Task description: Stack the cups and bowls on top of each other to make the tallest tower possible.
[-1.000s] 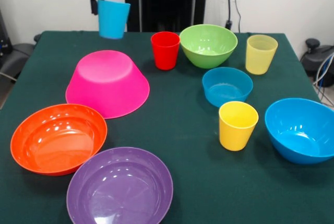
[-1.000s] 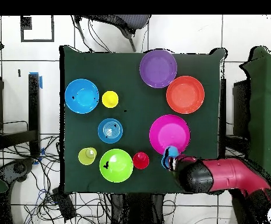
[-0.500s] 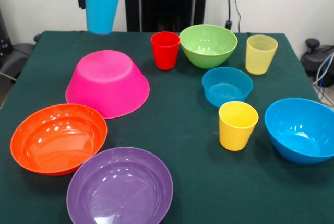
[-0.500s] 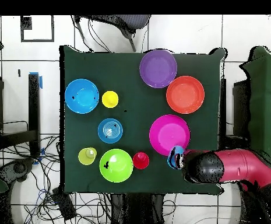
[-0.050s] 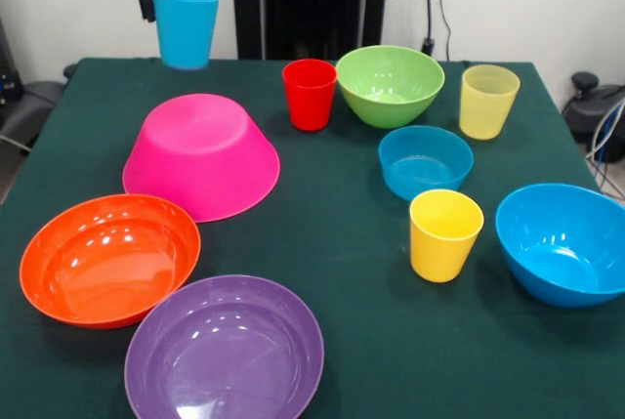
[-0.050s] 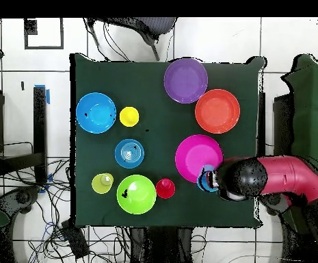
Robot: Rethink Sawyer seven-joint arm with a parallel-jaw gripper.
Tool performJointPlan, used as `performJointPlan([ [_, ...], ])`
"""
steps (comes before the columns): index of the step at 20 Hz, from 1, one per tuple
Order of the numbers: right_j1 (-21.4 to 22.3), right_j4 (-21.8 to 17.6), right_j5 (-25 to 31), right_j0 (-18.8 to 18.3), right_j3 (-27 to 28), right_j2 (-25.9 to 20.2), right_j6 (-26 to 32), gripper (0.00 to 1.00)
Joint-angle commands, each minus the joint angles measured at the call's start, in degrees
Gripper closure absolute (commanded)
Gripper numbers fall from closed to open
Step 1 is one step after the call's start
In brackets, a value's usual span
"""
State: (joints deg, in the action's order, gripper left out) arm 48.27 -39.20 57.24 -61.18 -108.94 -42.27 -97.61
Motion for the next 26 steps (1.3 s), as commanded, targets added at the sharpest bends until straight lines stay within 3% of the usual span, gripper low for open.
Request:
performJointPlan([
  [1,-4.6,-0.6,4.7,-0.2,4.4,-3.6,20.1,1.0],
  [13,-9.6,-6.4,0.7,0.4,6.4,-1.0,18.1,1.0],
  [26,-12.6,-9.2,-0.4,0.4,7.8,-0.4,16.1,1.0],
])
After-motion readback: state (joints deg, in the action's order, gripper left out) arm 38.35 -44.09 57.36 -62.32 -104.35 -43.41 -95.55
